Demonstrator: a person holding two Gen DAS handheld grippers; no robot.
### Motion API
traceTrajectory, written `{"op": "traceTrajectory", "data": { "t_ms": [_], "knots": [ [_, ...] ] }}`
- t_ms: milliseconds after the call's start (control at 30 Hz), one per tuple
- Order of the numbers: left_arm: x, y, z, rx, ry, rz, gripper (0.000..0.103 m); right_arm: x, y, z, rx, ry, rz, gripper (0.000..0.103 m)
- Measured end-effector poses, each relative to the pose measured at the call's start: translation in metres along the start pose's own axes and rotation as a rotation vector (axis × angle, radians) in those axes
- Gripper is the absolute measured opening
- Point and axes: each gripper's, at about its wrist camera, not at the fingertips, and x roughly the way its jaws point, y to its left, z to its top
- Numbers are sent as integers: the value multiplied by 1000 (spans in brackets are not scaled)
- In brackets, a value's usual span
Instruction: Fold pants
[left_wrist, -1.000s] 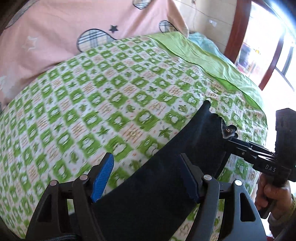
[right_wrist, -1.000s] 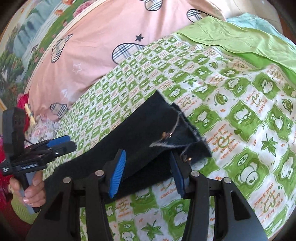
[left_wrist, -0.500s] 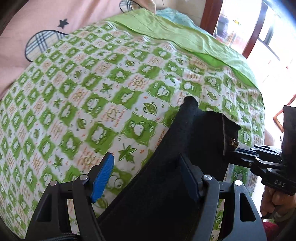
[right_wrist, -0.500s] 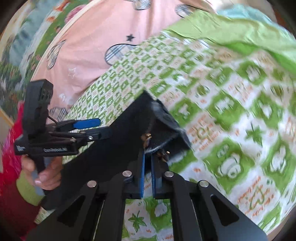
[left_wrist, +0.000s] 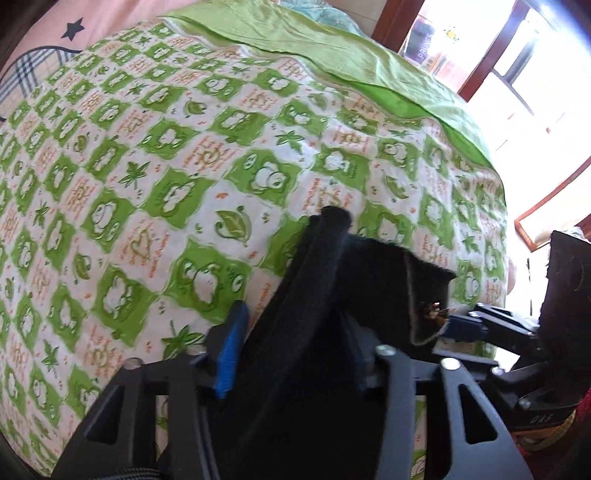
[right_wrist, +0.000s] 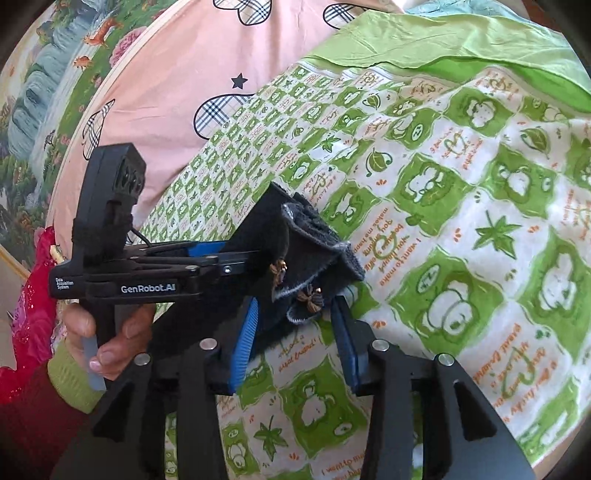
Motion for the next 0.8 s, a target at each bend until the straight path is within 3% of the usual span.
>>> {"op": "traceTrajectory", "data": {
  "t_ms": [67,100,133,200,367,500,733,800],
  "knots": [
    [-2,-7,-2,30,-16,-6,20,4,4,0,-38,3,-3,33],
    [-4,-12,-3,47,-26,0,14,6,5,-1,-55,10,-7,24],
    [-7,-15,-6,62,-41,10,13,7,6,-1,-63,17,5,17],
    [-13,-18,-10,62,-62,10,11,5,11,-2,-88,12,21,14],
    [-52,-13,-25,26,-156,-2,10,-12,33,-1,-178,-22,88,13],
    [-92,-2,-44,-21,-229,-7,10,-24,64,1,-271,-43,212,13],
    [-145,21,-98,-122,-325,16,10,-5,117,-13,-362,44,430,13],
    [-153,27,-114,-151,-338,33,10,6,129,-21,-384,79,457,13]
  ]
}}
